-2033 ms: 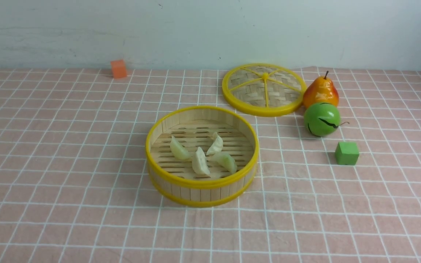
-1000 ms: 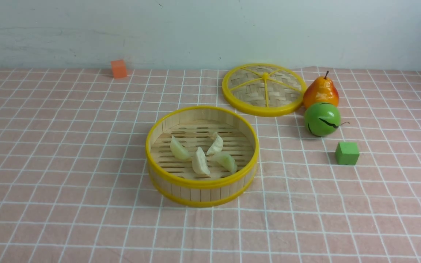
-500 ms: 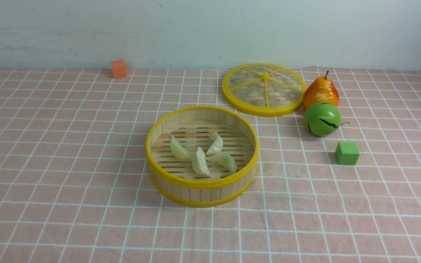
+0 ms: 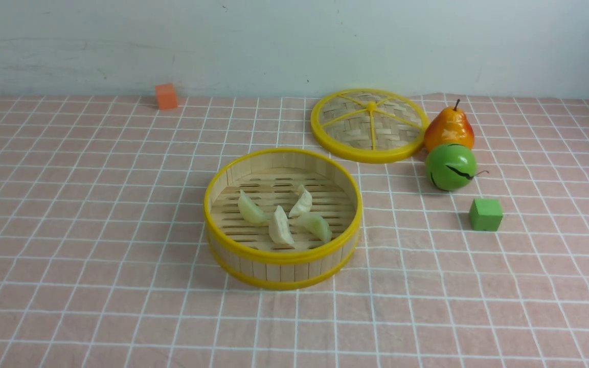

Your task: Put the dumplings into the steamer on the table with the pink tablecloth.

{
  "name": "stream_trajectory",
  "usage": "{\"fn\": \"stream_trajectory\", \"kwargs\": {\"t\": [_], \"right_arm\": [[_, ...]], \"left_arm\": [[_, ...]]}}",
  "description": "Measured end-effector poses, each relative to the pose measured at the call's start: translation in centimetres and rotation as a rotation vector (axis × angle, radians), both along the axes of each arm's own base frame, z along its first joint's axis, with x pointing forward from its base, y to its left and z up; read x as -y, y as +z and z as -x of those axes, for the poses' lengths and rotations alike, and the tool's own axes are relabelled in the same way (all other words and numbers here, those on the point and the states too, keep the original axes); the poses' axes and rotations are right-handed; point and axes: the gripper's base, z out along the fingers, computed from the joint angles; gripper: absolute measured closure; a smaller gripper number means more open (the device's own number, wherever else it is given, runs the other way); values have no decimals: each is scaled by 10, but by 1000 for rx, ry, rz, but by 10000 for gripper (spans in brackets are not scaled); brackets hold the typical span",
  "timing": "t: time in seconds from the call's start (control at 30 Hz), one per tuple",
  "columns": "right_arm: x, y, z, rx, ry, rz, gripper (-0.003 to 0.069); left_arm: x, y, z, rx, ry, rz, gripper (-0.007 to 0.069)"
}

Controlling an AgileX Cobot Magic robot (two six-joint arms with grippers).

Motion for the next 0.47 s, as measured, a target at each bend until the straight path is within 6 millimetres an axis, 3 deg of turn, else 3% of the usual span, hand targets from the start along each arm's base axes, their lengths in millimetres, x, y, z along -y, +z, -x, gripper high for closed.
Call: {"fn": "stream_trajectory", "kwargs": {"t": [0.47], "right_arm": [[0, 0, 0, 0, 0, 0, 494]], "left_arm": [[0, 0, 0, 0, 0, 0, 620]]}}
